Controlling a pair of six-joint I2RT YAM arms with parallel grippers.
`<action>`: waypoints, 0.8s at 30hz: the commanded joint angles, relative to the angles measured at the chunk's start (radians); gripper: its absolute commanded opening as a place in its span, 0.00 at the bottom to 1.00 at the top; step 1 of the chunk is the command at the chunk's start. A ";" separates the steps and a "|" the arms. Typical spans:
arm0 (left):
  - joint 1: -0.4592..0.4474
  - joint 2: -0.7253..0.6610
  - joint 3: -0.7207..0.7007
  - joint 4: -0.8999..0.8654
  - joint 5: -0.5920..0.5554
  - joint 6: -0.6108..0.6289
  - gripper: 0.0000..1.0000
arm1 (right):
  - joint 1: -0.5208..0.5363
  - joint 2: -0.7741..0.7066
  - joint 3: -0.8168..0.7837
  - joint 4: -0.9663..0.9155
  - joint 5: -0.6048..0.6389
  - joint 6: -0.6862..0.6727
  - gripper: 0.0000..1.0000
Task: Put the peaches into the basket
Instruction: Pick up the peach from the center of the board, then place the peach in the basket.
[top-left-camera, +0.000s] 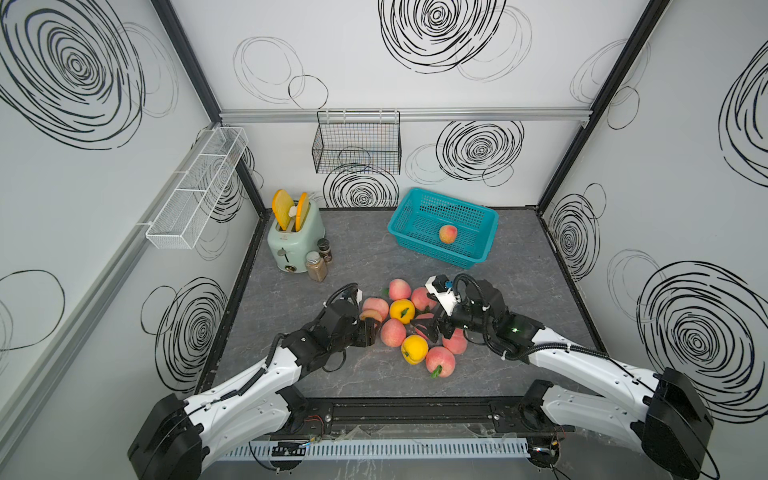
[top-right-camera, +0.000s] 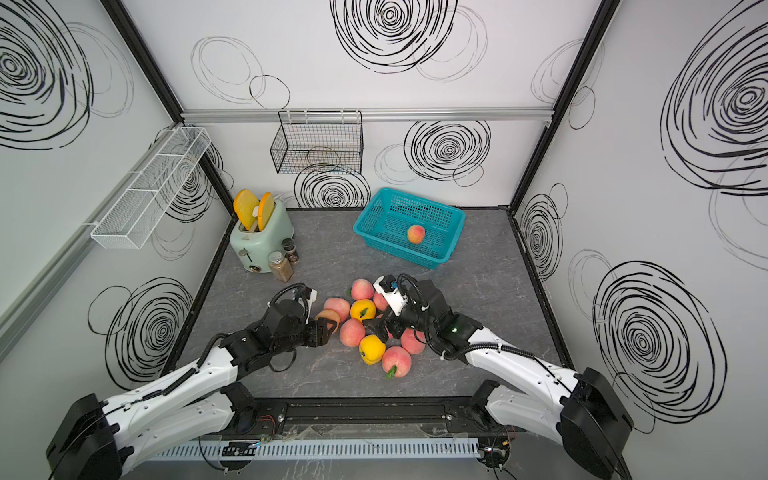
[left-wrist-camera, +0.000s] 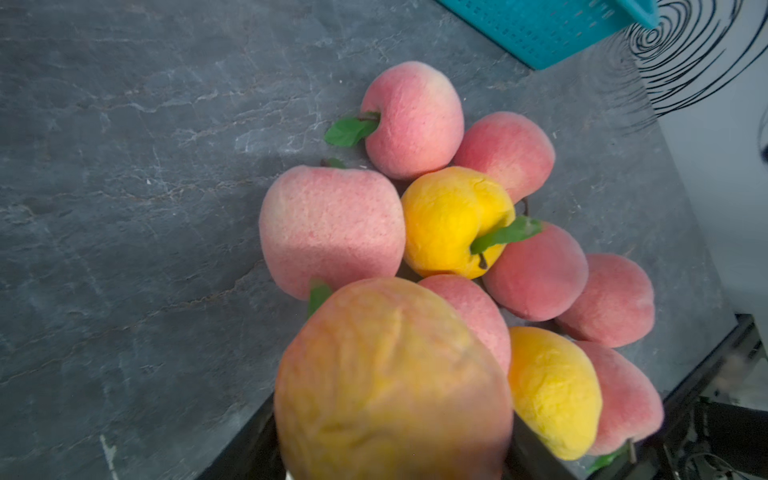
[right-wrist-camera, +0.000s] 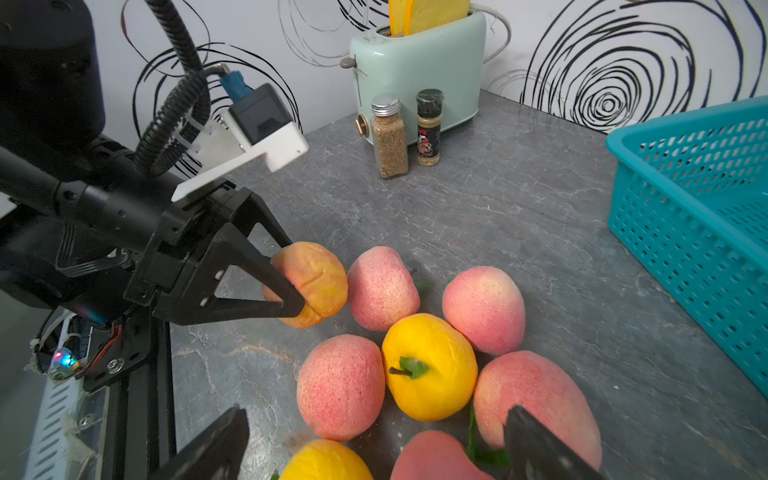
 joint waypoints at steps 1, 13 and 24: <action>-0.006 -0.031 0.054 0.003 0.073 -0.022 0.57 | 0.025 0.006 -0.005 0.050 -0.034 -0.032 0.99; -0.017 -0.017 0.084 0.166 0.312 -0.097 0.57 | 0.132 0.050 0.025 0.059 0.037 -0.118 0.99; -0.070 0.024 0.102 0.218 0.362 -0.110 0.57 | 0.159 0.128 0.066 0.094 0.080 -0.127 0.99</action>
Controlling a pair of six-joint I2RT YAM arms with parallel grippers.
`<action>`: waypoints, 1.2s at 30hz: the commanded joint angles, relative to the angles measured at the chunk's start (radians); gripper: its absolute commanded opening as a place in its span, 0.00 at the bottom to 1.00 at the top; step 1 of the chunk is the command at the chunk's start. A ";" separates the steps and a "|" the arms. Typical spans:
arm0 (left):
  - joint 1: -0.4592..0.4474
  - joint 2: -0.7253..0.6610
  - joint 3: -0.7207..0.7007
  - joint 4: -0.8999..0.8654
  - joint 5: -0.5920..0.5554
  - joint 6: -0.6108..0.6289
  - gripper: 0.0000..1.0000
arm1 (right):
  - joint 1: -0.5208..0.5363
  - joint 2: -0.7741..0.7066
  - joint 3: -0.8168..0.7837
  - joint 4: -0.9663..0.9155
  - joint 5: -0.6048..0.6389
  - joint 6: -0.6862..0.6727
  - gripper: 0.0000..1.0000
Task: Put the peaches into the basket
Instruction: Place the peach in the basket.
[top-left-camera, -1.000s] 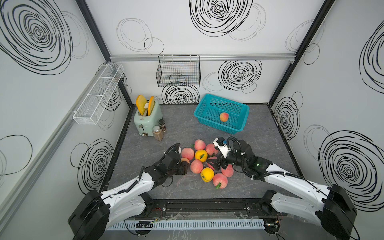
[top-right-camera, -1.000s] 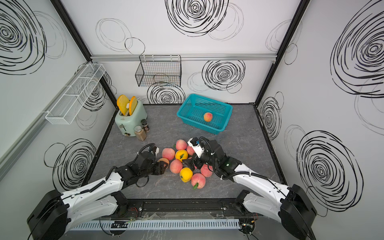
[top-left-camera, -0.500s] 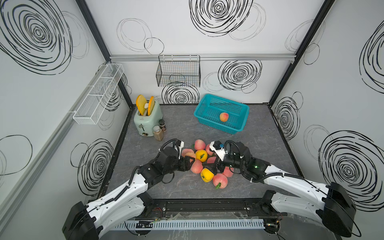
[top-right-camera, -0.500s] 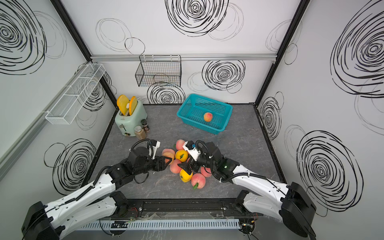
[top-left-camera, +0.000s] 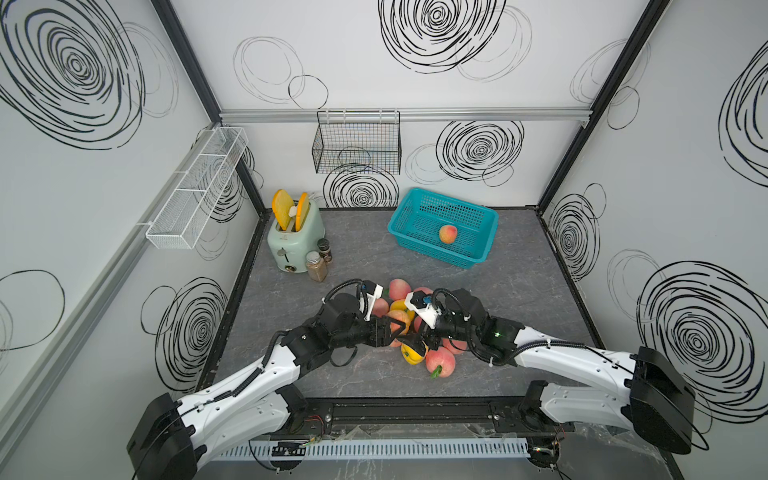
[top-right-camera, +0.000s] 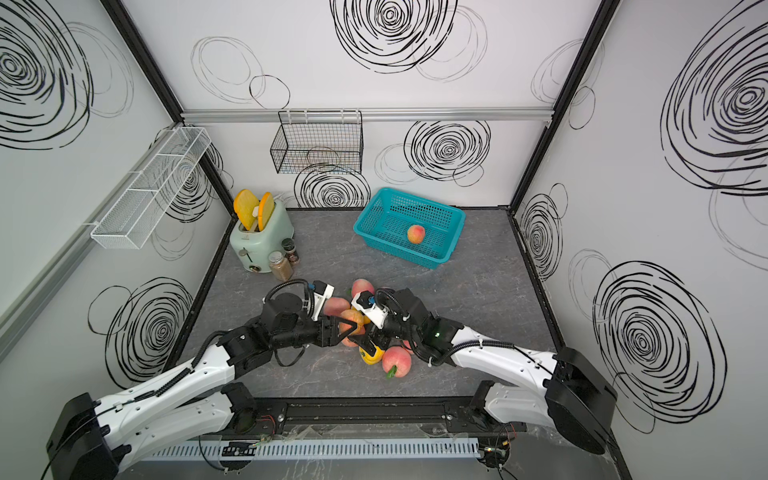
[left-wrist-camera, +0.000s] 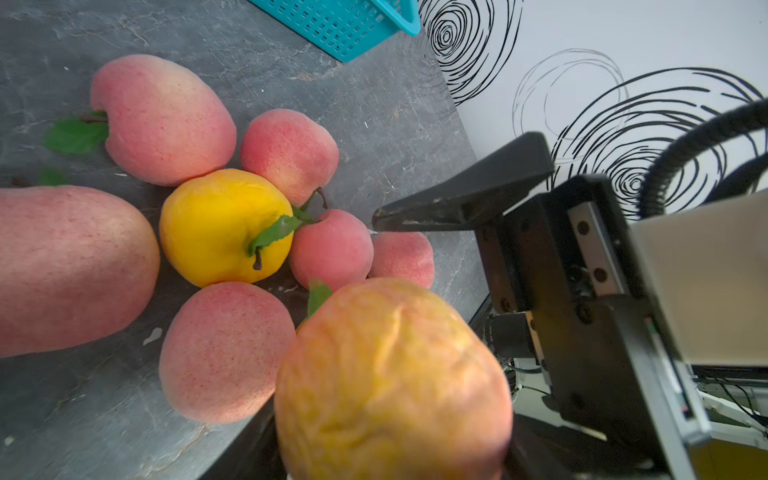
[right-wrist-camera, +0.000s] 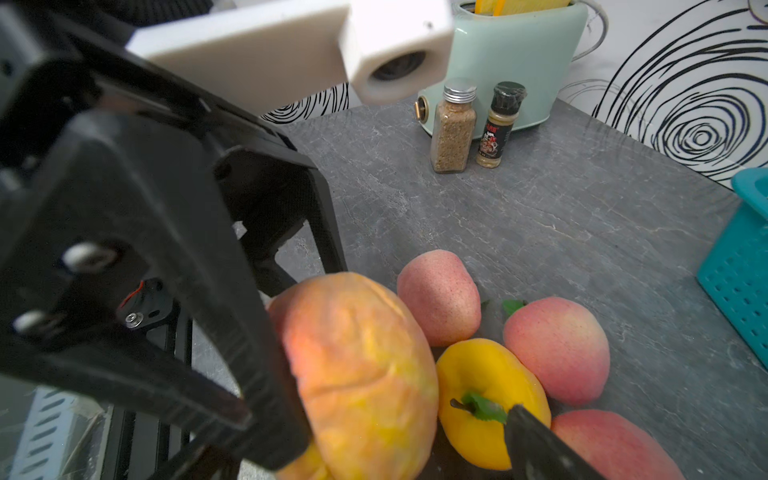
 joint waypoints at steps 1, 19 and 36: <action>-0.012 0.010 0.039 0.072 0.034 -0.020 0.57 | 0.008 0.011 0.041 0.043 0.017 -0.030 0.99; -0.033 0.054 0.039 0.114 0.048 -0.029 0.58 | 0.009 0.035 0.046 0.080 0.013 -0.032 0.83; -0.001 0.026 0.046 0.093 0.027 -0.021 0.99 | -0.002 0.038 0.042 0.058 0.051 -0.022 0.73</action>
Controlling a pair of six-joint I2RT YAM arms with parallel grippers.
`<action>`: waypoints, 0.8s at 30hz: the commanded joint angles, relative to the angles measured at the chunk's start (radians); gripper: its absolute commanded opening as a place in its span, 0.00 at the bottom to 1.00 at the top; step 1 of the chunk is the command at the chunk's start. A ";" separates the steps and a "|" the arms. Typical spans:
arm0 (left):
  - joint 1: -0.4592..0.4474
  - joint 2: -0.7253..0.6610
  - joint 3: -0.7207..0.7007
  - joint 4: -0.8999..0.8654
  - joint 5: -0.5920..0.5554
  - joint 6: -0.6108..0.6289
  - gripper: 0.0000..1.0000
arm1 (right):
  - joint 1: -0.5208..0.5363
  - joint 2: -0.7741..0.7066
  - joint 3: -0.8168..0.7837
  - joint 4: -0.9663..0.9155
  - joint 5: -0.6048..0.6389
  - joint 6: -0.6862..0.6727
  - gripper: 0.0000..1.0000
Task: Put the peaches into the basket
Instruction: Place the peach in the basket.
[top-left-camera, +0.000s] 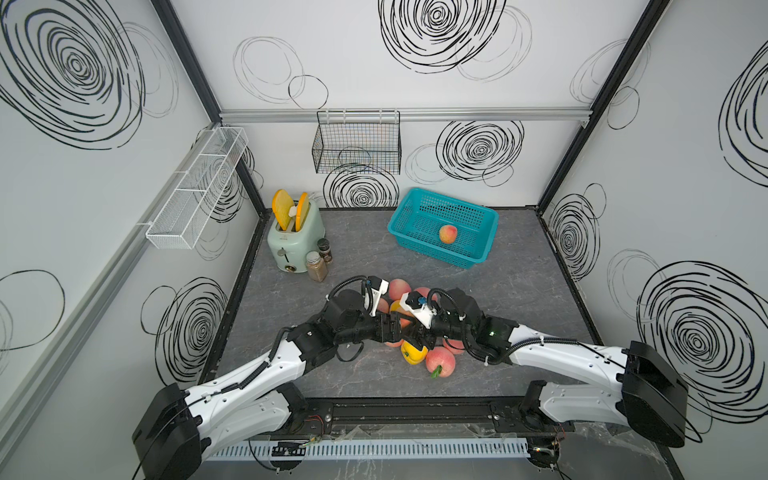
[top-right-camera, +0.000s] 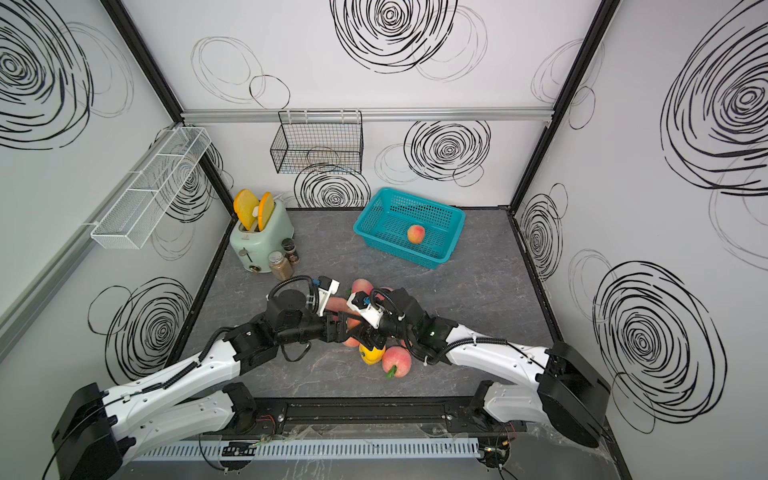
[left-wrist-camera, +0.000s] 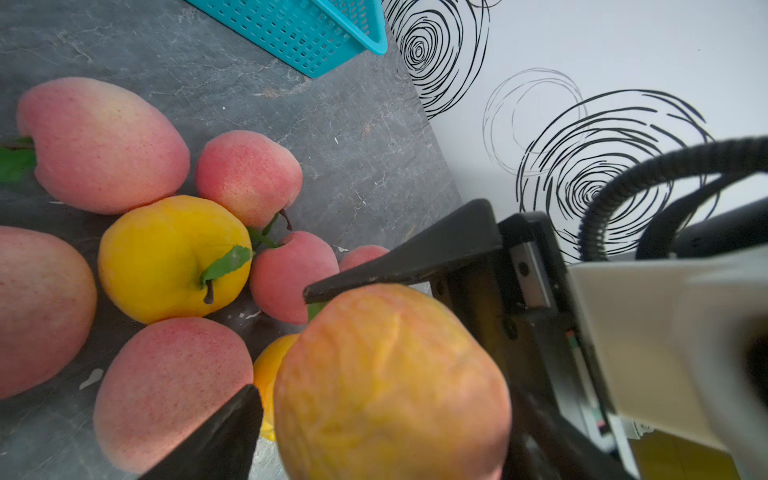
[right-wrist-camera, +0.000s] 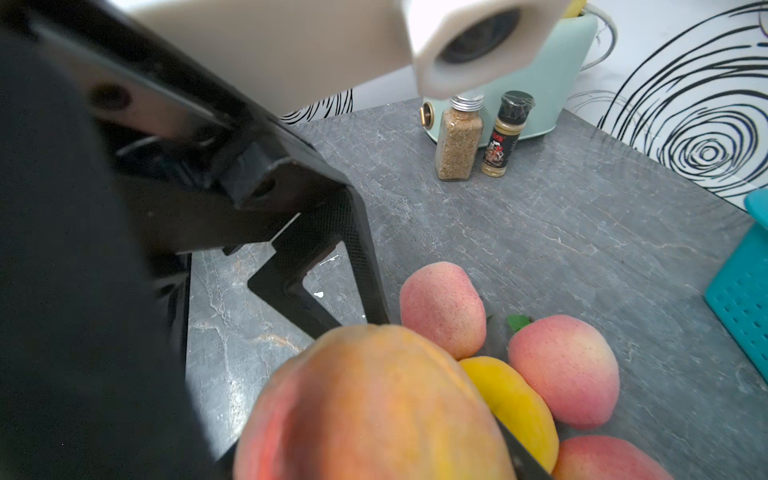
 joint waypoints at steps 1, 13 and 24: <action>0.025 -0.036 0.022 -0.002 0.012 0.007 0.99 | -0.014 0.002 0.027 0.023 0.035 -0.003 0.73; 0.195 -0.116 0.024 -0.139 -0.019 0.097 0.98 | -0.214 0.082 0.152 -0.105 0.048 0.077 0.73; 0.196 -0.028 0.093 -0.151 -0.150 0.216 0.98 | -0.440 0.260 0.452 -0.273 0.109 0.050 0.73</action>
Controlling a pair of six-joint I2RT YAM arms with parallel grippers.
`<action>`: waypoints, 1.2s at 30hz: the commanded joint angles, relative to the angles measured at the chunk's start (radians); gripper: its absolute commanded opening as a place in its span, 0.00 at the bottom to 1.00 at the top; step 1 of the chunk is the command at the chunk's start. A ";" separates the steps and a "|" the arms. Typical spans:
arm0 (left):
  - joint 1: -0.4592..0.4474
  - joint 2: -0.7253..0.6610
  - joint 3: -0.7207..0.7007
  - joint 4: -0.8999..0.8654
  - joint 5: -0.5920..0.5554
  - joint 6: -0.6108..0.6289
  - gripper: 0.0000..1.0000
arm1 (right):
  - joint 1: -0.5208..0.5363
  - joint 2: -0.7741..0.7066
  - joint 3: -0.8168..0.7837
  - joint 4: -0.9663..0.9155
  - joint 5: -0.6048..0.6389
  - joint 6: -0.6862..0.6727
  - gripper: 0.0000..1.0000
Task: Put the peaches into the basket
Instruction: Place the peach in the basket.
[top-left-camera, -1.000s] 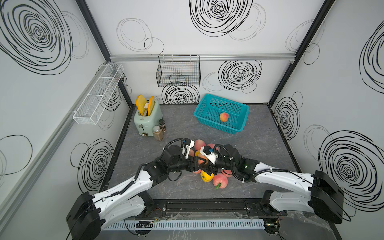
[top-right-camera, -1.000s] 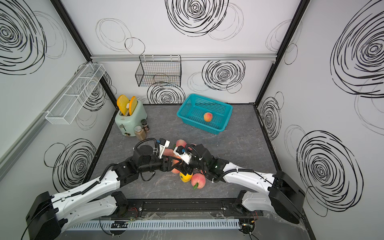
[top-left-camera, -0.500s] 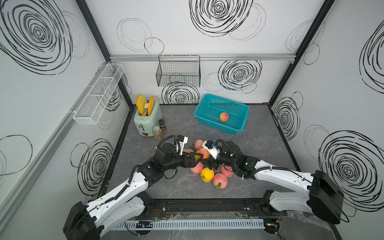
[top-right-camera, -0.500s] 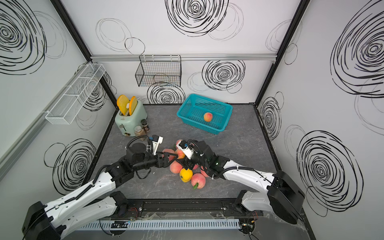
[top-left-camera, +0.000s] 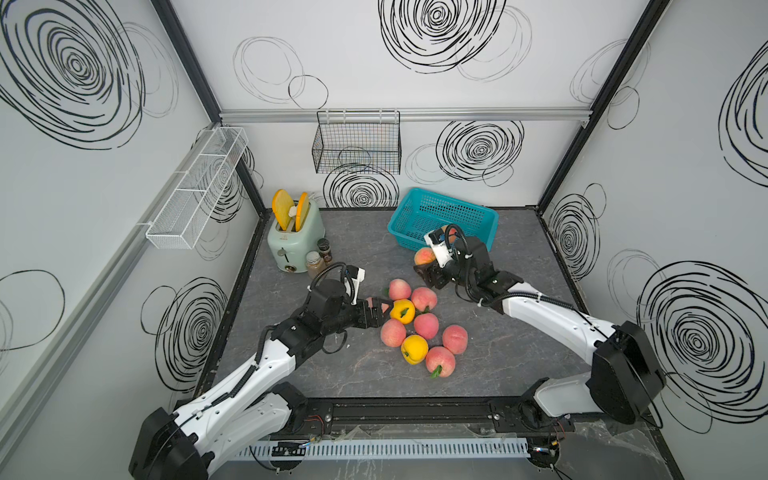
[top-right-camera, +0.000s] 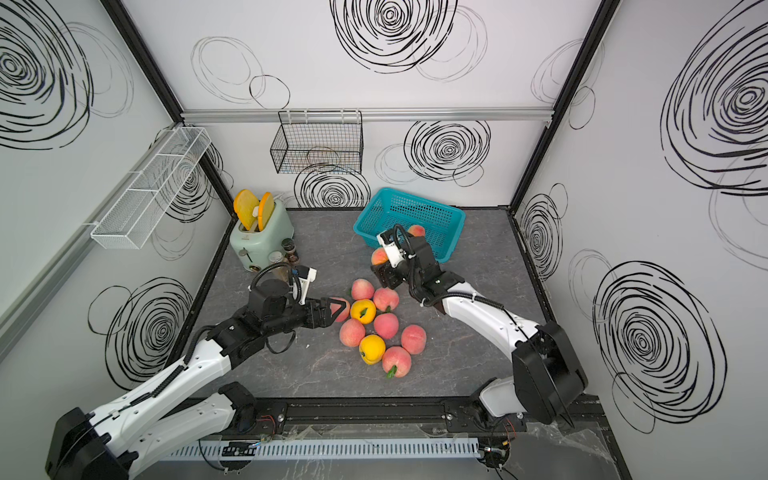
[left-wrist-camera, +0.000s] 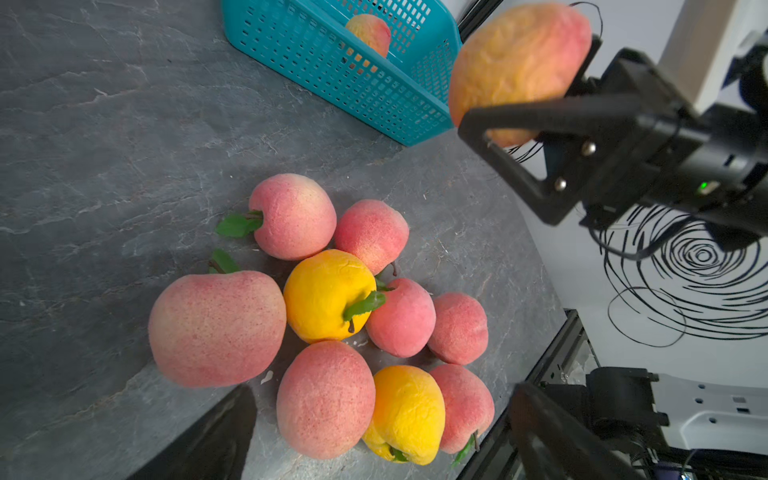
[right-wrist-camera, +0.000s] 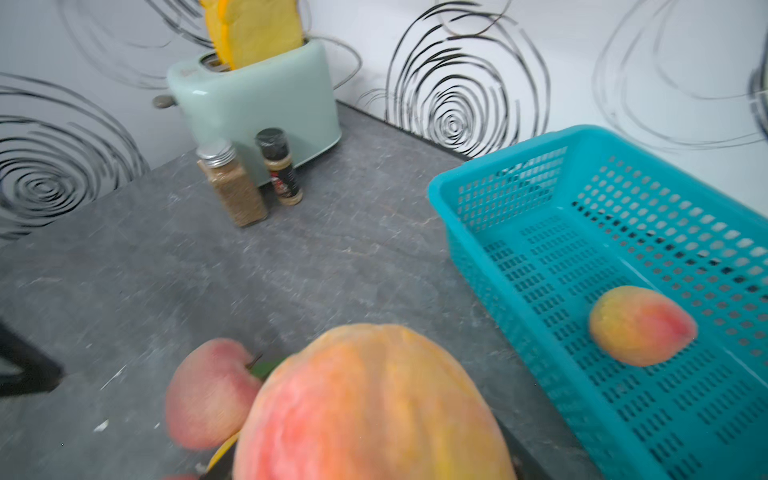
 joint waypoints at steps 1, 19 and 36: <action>-0.011 0.027 0.051 0.024 -0.080 0.064 0.98 | -0.070 0.051 0.087 -0.084 0.021 -0.013 0.73; -0.075 0.208 0.171 0.079 -0.214 0.155 0.98 | -0.196 0.571 0.732 -0.227 -0.017 -0.037 0.73; -0.067 0.217 0.127 0.212 -0.173 0.181 0.98 | -0.236 0.986 1.226 -0.407 -0.072 -0.054 0.74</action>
